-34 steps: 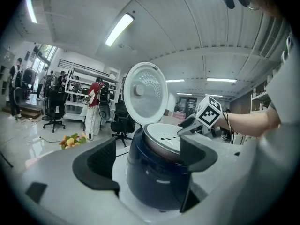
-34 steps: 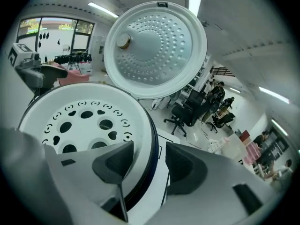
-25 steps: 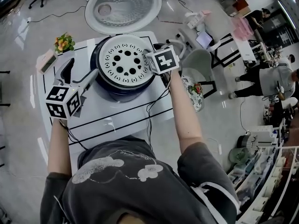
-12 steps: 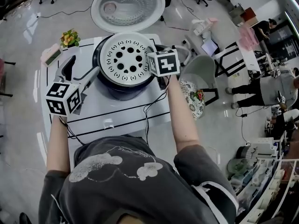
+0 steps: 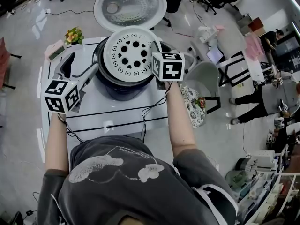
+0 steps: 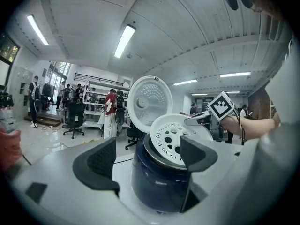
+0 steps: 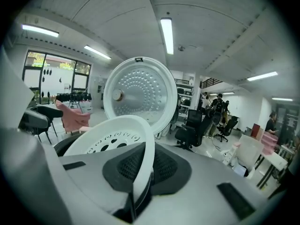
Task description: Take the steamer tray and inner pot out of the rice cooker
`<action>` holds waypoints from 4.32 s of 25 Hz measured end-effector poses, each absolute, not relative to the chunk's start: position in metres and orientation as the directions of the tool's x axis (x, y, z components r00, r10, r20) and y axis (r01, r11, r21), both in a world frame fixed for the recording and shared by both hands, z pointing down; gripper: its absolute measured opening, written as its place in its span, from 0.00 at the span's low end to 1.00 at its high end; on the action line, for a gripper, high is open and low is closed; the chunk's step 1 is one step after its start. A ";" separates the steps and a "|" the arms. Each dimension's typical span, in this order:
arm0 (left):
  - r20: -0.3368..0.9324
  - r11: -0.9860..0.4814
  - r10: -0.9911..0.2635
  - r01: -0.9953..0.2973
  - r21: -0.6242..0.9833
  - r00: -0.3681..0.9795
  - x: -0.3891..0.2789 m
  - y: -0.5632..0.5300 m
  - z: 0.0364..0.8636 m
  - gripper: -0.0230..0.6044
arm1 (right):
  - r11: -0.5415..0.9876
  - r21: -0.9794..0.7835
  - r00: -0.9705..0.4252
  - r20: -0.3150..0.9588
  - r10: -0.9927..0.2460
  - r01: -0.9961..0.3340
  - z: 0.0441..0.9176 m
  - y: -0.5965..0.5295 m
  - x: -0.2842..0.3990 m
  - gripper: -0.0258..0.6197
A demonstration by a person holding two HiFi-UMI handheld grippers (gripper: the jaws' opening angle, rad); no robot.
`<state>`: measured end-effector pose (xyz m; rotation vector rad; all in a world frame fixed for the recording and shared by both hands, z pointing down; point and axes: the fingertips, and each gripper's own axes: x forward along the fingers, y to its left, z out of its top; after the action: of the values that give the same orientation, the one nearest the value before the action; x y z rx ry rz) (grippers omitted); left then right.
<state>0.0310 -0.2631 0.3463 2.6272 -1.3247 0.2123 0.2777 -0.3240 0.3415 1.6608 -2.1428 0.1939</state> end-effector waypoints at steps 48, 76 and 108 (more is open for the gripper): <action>0.290 -0.347 -0.878 -0.924 0.160 0.380 -0.313 -0.226 0.413 0.70 | 0.438 -0.206 -0.476 0.535 -0.698 -0.875 0.461 -0.326 -0.082 0.11; 0.395 -0.418 -0.778 -0.871 0.257 0.490 -0.282 -0.255 0.495 0.70 | 0.324 -0.132 -0.323 0.685 -0.654 -0.937 0.605 -0.359 -0.066 0.12; 0.248 -0.562 -0.772 -0.811 0.164 0.585 -0.238 -0.240 0.411 0.70 | 0.432 0.025 -0.413 0.250 -0.876 -0.901 0.380 -0.276 -0.069 0.40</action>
<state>-0.2380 -0.2399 0.4109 2.5570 -1.3051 0.2140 -0.0689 -0.2755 0.3802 1.5537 -2.4599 0.1668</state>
